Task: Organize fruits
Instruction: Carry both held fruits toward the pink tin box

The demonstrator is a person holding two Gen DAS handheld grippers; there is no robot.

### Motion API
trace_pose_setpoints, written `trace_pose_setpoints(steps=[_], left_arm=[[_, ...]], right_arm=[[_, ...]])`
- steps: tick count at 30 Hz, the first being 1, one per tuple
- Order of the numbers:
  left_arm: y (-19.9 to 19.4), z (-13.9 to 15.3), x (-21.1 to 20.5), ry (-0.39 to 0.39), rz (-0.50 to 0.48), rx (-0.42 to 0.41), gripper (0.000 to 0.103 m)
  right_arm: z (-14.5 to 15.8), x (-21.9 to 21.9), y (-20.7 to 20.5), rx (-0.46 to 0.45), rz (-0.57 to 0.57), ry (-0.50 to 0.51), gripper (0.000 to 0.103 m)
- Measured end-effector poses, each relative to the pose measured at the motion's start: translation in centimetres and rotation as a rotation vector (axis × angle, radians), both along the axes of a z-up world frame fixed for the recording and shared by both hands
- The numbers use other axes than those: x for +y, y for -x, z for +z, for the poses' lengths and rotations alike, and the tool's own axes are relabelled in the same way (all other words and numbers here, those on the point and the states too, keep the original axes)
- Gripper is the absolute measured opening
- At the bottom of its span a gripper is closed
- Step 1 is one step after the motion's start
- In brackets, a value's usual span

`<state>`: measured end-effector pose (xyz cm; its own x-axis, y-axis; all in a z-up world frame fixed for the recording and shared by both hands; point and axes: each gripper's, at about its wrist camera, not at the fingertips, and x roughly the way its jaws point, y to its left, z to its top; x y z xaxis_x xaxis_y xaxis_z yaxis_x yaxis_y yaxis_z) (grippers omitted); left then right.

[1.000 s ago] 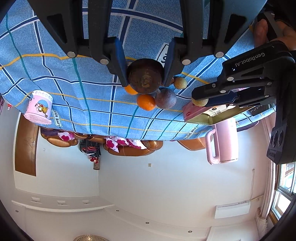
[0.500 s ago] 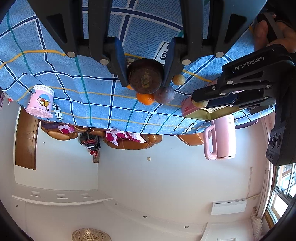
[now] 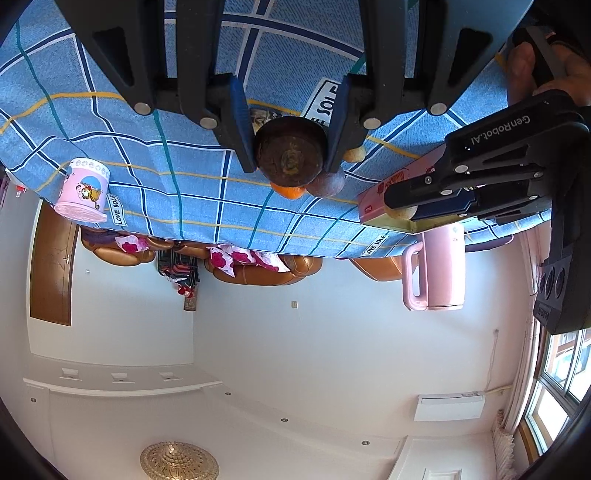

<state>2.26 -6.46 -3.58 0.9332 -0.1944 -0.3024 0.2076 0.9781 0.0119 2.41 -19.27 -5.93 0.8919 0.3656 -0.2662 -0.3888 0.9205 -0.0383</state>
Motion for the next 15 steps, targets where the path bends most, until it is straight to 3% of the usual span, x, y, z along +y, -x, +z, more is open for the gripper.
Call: trace_pose_setpoints(steps=[15], left_arm=[[0.59,0.15,-0.15,-0.007,0.003,-0.031,0.028]], right_arm=[[0.00,0.15,0.64,-0.032,0.002,0.003,0.040]])
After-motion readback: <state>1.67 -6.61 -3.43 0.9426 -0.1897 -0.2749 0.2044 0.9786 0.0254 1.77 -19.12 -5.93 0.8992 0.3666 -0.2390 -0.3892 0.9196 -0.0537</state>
